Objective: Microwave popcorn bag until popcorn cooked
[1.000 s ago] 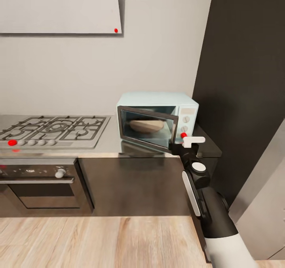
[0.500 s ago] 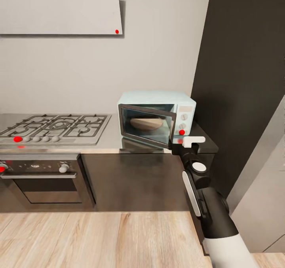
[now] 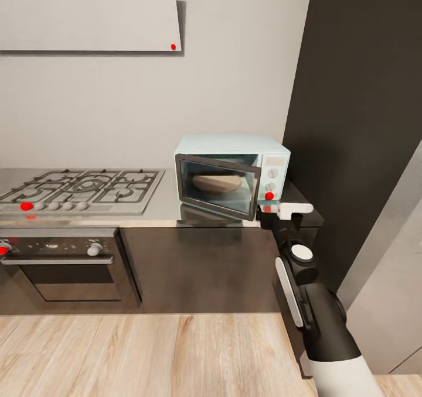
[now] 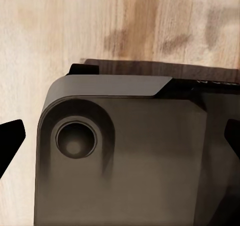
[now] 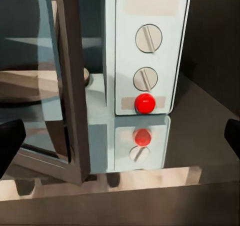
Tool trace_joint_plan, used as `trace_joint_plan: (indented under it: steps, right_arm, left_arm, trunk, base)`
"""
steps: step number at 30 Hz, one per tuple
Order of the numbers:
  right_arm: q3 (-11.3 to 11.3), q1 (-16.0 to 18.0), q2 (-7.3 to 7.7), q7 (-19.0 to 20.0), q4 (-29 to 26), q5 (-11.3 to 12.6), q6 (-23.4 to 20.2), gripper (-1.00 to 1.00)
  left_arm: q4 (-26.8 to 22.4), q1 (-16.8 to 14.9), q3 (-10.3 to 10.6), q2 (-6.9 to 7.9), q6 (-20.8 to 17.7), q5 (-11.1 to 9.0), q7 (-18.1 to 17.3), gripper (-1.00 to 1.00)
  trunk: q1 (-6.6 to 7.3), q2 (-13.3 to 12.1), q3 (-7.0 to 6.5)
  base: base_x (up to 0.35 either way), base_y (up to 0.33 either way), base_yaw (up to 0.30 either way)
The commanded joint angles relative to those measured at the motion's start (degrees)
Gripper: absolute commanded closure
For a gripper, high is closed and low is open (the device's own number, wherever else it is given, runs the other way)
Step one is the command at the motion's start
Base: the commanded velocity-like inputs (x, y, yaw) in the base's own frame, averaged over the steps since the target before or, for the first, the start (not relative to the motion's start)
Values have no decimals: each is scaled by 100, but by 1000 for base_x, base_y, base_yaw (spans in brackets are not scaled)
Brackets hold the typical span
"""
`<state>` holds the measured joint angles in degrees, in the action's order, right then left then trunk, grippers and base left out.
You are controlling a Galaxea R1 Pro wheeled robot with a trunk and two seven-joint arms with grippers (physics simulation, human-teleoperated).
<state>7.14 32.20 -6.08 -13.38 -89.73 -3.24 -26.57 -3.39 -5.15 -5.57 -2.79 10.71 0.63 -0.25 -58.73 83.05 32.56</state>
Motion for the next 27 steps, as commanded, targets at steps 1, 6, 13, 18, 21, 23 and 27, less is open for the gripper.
trace_joint_plan:
  steps: [1, 6, 13, 18, 21, 23, 27]
  right_arm:
    - [13, 0, 6, -11, 9, -38, -49, -100]
    - [-8, -25, 49, 19, 10, -32, -32, -100]
    - [-51, -7, 666, 31, 62, 38, 8, -100]
    - [-11, 14, 743, 399, 94, 61, -11, -100]
    - [-40, 26, 749, 1164, 96, 66, -24, -100]
    - [-82, 30, 755, 1688, 96, 68, -30, -100]
    - [-348, 32, 764, 1991, 96, 68, -22, -100]
  left_arm:
    - [5, -3, -41, -2, 19, 6, -2, -100]
    - [5, -3, -34, -2, 19, 28, -2, -100]
    - [5, -21, -46, -2, 19, -1, -2, -100]
    - [5, -21, -42, -2, 19, -1, -2, -100]
    - [5, -25, -48, -2, 19, -8, -2, -100]
    - [5, -23, -56, -2, 19, -6, -2, -100]
    - [5, -21, -56, -2, 19, -5, -2, -100]
  trunk:
    - [0, 3, 6]
    - [0, 3, 6]
    - [0, 3, 6]
    - [0, 3, 6]
    - [0, 3, 6]
    - [0, 3, 6]
    - [0, 3, 6]
  base:
    - [0, 0, 0]
    - [0, -2, 0]
    - [37, -115, 0]
    - [7, -4, 0]
    - [213, 0, 0]
    - [97, 0, 0]
    - [22, 0, 0]
